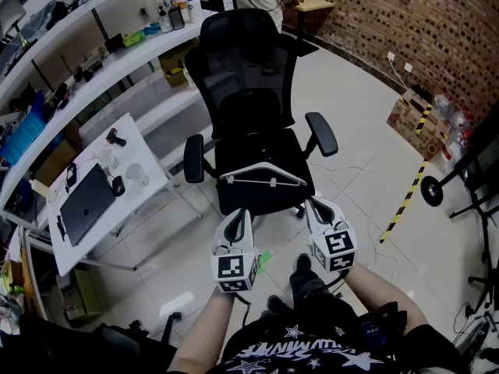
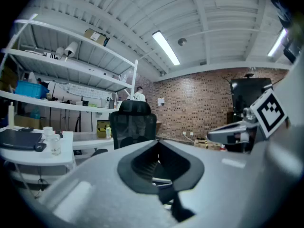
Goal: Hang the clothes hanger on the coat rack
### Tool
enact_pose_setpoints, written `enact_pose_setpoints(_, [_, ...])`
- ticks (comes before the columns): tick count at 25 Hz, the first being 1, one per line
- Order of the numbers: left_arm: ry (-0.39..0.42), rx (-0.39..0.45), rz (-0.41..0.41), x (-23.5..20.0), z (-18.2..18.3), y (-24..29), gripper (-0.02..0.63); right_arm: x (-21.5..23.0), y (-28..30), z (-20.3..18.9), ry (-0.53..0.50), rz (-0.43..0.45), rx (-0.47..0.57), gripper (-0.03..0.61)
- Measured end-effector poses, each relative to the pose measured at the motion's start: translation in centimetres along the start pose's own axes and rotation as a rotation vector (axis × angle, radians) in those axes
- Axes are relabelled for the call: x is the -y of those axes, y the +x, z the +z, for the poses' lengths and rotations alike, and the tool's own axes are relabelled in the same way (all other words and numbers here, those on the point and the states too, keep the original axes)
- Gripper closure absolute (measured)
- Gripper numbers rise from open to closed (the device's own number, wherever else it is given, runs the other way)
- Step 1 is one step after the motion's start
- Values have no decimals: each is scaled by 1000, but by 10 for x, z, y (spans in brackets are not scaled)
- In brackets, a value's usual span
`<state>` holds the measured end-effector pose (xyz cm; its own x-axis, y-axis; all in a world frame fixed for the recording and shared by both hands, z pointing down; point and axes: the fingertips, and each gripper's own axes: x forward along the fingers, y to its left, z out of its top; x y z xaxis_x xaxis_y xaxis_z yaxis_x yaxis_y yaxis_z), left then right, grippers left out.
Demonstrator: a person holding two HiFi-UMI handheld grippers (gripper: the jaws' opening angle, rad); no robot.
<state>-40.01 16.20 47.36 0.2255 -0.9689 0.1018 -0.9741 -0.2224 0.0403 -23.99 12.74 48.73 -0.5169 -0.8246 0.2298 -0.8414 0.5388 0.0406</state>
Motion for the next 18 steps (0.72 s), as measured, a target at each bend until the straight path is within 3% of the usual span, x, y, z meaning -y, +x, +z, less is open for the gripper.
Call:
enact_pose_setpoints(9, [-43, -45, 12, -16, -17, 74, 609, 29, 68, -13, -1, 9, -27, 572])
enact_pose_setpoints(18, [-76, -122, 47, -32, -46, 183, 609, 88, 159, -50, -13, 88, -95, 558])
